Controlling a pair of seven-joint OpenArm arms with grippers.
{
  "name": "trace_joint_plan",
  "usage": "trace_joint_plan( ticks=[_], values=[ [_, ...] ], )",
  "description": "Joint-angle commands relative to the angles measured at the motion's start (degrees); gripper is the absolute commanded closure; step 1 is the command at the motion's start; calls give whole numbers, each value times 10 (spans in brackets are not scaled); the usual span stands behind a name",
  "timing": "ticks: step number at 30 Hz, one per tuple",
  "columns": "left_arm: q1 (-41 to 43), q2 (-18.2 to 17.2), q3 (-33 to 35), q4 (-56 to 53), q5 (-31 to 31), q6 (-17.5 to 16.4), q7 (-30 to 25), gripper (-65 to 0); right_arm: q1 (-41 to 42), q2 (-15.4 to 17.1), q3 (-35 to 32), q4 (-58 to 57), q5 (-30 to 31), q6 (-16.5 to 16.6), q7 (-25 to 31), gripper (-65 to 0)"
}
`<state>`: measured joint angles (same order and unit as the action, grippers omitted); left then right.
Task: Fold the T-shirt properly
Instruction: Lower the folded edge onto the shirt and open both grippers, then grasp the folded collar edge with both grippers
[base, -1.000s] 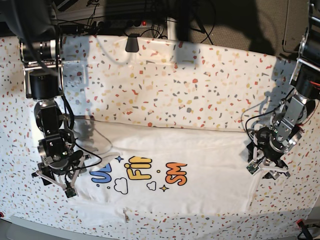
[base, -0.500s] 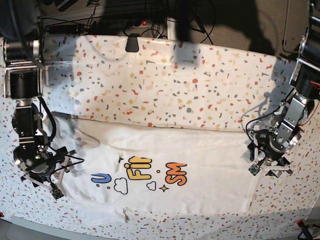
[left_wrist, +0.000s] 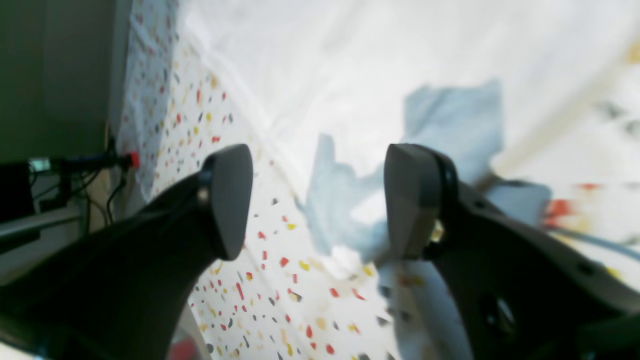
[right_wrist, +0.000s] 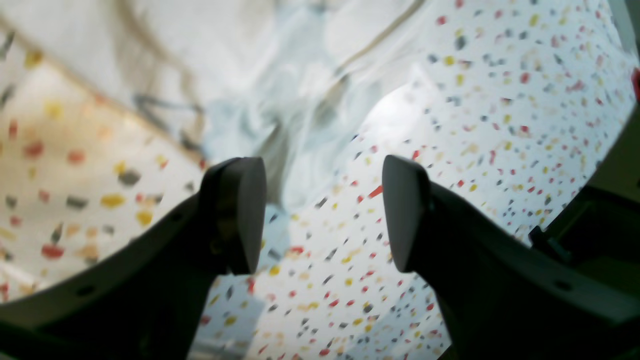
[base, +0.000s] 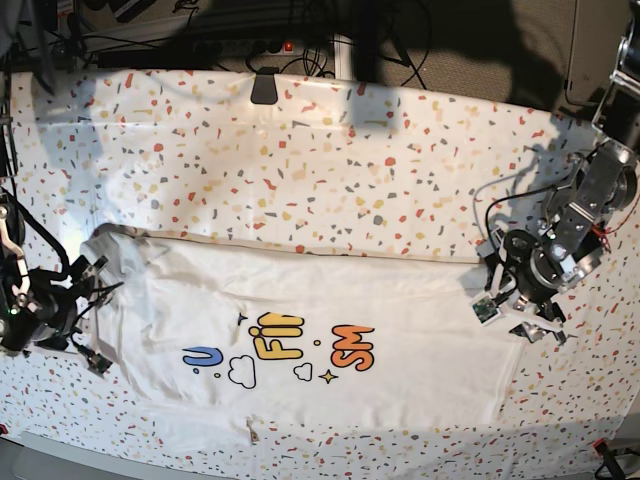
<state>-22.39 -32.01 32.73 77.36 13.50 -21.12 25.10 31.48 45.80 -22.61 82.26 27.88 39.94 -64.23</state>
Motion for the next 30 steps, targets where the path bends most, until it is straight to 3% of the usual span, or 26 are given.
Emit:
trace_joint_plan(
  ticks=[1, 5, 11, 14, 17, 20, 27, 30],
  values=[
    [-3, -6, -4, 22, 9, -10, 2, -401, 16, 12, -14, 9, 1, 1, -8, -345],
    [27, -6, -3, 40, 14, -45, -5, -402, 12, 12, -108, 10, -5, 1, -18, -345],
    [43, -23, -3, 33, 65, -46, -43, -401, 10, 9, -227, 10, -111, 1, 51, -345],
    [41, -23, -4, -3, 66, -33, -45, -399, 10, 2, -259, 10, -137, 1, 54, -345],
    [42, -15, -4, -65, 93, -22, -96, -395, 9, -6, -276, 9, -170, -16, 56, -345],
    [42, 0, -4, -107, 150, 3, -102, -395, 3, -16, -277, 9, -191, -29, 69, -345],
    [41, 1, -4, -110, 150, 3, -122, -389, -12, -34, -277, 1, -241, -54, 108, -344],
    [40, 1, -4, -110, 150, 3, -132, -291, -12, -36, -277, -14, -260, -65, 133, -344]
  ],
)
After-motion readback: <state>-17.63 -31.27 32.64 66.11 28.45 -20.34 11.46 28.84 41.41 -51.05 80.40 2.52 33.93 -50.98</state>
